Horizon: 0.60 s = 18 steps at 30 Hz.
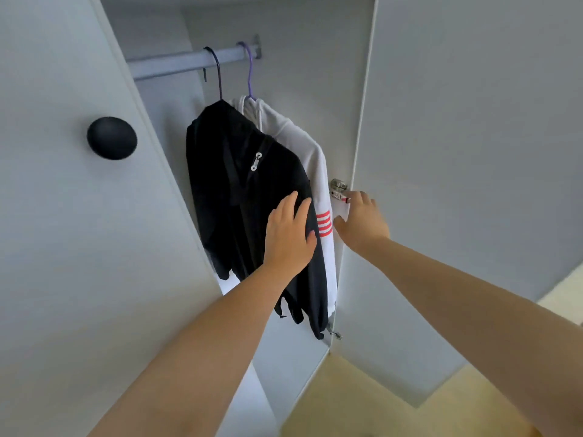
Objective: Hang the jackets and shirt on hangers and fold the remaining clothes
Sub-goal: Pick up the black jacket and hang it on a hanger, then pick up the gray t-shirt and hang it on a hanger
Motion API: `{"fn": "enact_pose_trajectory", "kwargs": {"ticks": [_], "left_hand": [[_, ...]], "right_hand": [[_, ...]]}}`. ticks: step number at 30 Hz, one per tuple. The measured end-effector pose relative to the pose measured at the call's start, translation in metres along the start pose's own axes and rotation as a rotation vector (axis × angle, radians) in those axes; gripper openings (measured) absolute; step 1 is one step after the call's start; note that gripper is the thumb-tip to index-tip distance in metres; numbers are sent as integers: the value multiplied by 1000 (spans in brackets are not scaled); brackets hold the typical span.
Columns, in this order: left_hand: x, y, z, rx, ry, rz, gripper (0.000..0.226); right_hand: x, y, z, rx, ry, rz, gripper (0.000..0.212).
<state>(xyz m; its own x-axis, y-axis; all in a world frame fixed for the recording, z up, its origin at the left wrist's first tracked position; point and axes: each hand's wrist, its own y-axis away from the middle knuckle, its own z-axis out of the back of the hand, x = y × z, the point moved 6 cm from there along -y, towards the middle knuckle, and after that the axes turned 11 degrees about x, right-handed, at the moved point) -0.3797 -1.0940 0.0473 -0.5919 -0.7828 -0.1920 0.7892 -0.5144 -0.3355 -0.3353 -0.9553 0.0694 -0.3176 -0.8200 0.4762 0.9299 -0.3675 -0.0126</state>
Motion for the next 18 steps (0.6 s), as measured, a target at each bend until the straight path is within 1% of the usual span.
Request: {"fn": "enact_pose_trajectory", "kwargs": {"ticks": [4,8,12,18], "left_hand": [[-28,16,2,94,-19,-148,70],[-74,27,-3,188,-93,-380,74],[-129,31,-1,194,-80,-576,68],[-239,52,-10,219,-115,-789,67]], "right_hand": [[-19,51,17,-73,70,-75,53],[-41,99,39,-131,199,-119,55],[-69,140,64,-215,309,-188,52],[-141,206,103,-282,376,-394,52]]}}
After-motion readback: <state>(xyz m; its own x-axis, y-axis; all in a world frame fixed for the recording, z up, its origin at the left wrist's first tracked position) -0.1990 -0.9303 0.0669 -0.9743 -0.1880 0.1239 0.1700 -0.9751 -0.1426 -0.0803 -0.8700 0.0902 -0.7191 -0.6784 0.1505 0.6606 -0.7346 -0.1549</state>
